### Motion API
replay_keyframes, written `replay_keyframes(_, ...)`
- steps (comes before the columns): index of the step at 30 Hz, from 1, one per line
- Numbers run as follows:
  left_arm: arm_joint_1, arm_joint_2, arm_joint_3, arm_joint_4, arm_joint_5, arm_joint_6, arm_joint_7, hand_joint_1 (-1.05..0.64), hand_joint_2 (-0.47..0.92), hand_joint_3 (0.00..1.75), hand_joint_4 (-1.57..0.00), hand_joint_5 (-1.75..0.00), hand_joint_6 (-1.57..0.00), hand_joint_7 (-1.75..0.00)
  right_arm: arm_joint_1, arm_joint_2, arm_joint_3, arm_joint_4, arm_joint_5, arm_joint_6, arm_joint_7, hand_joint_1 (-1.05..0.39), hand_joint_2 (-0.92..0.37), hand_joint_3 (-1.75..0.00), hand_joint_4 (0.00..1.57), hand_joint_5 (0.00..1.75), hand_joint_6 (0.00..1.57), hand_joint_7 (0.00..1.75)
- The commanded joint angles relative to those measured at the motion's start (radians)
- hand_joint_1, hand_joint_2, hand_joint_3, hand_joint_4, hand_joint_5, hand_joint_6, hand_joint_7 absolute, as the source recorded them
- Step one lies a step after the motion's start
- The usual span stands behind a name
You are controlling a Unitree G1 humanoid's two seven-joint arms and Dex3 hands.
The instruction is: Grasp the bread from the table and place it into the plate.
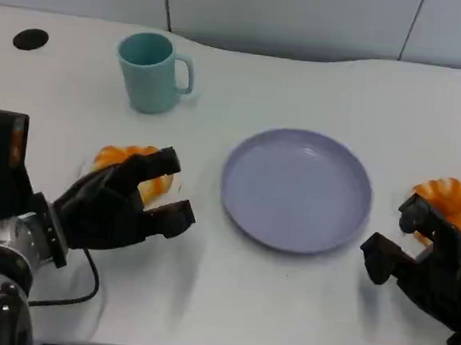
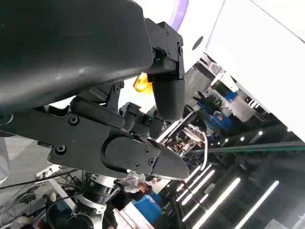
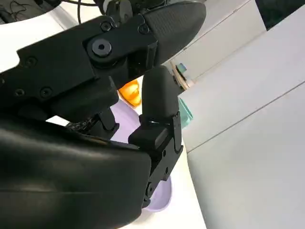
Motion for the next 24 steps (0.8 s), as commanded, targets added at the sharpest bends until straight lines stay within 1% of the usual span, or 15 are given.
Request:
replay_keyframes(1, -0.013, 0.016, 0.0, 0.002, 0.006, 0.0, -0.005, -0.65, 0.86, 0.0, -0.69, -1.75, -0.44, -1.75, -0.002, -0.012, -0.012, -0.011, 0.005, 0.004, -0.002, -0.42, -0.87, 0.0, 0.9, 1.75, 0.65, 1.75)
replay_keyframes(4, -0.012, 0.017, 0.0, 0.002, 0.005, 0.0, -0.006, -0.66, 0.87, 0.0, -0.69, -1.75, -0.44, -1.75, -0.002, -0.012, -0.011, -0.009, 0.002, -0.005, 0.002, -0.42, -0.87, 0.0, 0.9, 1.75, 0.65, 1.75)
replay_keyframes(9, -0.011, 0.016, 0.001, 0.002, 0.004, -0.001, -0.009, -0.67, 0.87, 0.0, -0.68, -1.75, -0.44, -1.75, 0.0, -0.012, -0.012, -0.017, 0.008, 0.01, -0.003, -0.42, -0.87, 0.0, 0.89, 1.75, 0.65, 1.75)
replay_keyframes(16, -0.01, 0.018, -0.005, -0.001, 0.011, -0.017, -0.007, -0.68, 0.87, 0.0, -0.67, -1.75, -0.43, -1.75, 0.002, -0.008, -0.013, -0.019, 0.009, 0.007, -0.003, -0.41, -0.87, 0.0, 0.9, 1.75, 0.66, 1.75)
replay_keyframes(18, -0.006, 0.018, -0.015, -0.009, 0.021, -0.067, -0.013, -0.67, 0.89, 0.01, -0.67, -1.75, -0.42, -1.75, 0.003, -0.008, -0.011, -0.019, 0.004, 0.001, -0.006, -0.42, -0.87, 0.0, 0.9, 1.75, 0.66, 1.75)
replay_keyframes(19, -0.004, 0.019, -0.023, -0.016, 0.03, -0.11, -0.011, -0.66, 0.9, 0.01, -0.64, -1.75, -0.39, -1.75, 0.003, -0.009, -0.011, -0.019, 0.003, 0.001, -0.007, -0.42, -0.87, 0.0, 0.91, 1.75, 0.66, 1.75)
replay_keyframes(20, -0.002, 0.019, -0.028, -0.019, 0.037, -0.14, -0.009, -0.66, 0.91, 0.02, -0.58, -1.75, -0.35, -1.75, 0.003, -0.009, -0.011, -0.019, 0.002, 0.002, -0.008, -0.42, -0.87, 0.0, 0.91, 1.75, 0.66, 1.75)
replay_keyframes(22, 0.0, 0.021, -0.032, -0.024, 0.044, -0.192, -0.008, -0.66, 0.92, 0.02, -0.54, -1.75, -0.32, -1.75, 0.003, -0.01, -0.011, -0.018, 0.003, 0.002, -0.006, -0.42, -0.87, 0.0, 0.91, 1.75, 0.65, 1.75)
replay_keyframes(23, 0.001, 0.023, -0.033, -0.027, 0.045, -0.214, -0.008, -0.63, 0.92, 0.02, -0.45, -1.75, -0.29, -1.63, 0.003, -0.011, -0.012, -0.017, 0.003, 0.002, -0.005, -0.42, -0.87, 0.0, 0.91, 1.75, 0.65, 1.75)
replay_keyframes(24, 0.002, 0.023, -0.034, -0.028, 0.046, -0.231, -0.008, -0.62, 0.92, 0.01, -0.42, -1.75, -0.28, -1.59, 0.003, -0.012, -0.012, -0.016, 0.003, 0.002, -0.003, -0.42, -0.87, 0.0, 0.91, 1.75, 0.65, 1.75)
